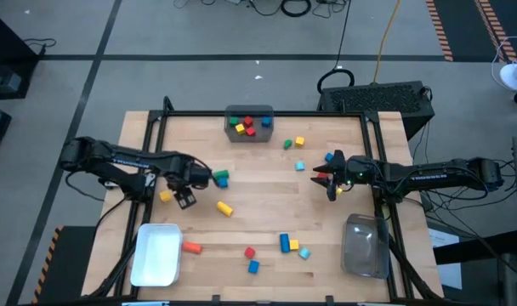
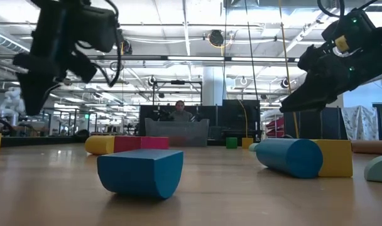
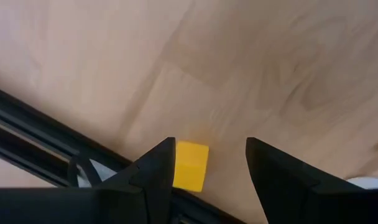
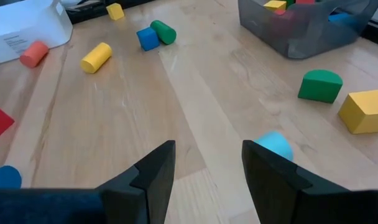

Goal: Sort blocks by size
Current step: Put the yellow square block into the top black bin

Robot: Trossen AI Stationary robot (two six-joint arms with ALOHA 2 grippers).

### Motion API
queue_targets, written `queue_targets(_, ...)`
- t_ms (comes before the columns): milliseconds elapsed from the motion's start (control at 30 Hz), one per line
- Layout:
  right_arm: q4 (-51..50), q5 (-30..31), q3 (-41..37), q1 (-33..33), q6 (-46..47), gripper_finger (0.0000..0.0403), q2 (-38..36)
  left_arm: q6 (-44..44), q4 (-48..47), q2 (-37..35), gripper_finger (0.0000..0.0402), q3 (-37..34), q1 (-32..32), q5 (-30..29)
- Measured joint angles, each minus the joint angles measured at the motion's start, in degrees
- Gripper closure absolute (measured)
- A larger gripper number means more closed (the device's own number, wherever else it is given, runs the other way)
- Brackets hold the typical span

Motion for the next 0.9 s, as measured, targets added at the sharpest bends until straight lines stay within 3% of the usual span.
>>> queue_targets(433, 0.11, 0.02, 0.00, 0.00, 0.35, 0.0227, 0.00, -1.40, 0.35, -0.11, 0.0204, -6.88, -4.87, 2.15)
queue_targets(900, 0.13, 0.03, 0.00, 0.02, 0.96, 0.0227, 0.00, -1.11, 0.95, -0.11, 0.0204, -7.16, -5.26, 2.15)
